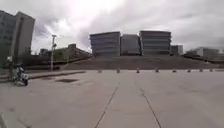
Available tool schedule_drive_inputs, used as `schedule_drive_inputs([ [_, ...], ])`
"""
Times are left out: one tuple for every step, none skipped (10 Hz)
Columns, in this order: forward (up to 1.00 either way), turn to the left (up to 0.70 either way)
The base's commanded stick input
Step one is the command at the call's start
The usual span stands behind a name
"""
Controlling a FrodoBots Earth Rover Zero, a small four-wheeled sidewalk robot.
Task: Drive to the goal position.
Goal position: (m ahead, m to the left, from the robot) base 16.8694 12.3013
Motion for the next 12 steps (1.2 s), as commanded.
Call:
schedule_drive_inputs([
  [1.0, 0.0],
  [1.0, 0.01],
  [1.0, 0.05],
  [1.0, 0.19],
  [1.0, 0.36],
  [1.0, 0.39],
  [1.0, 0.18],
  [1.0, 0.0],
  [1.0, 0.0],
  [1.0, 0.0],
  [1.0, 0.0],
  [1.0, 0.0],
])
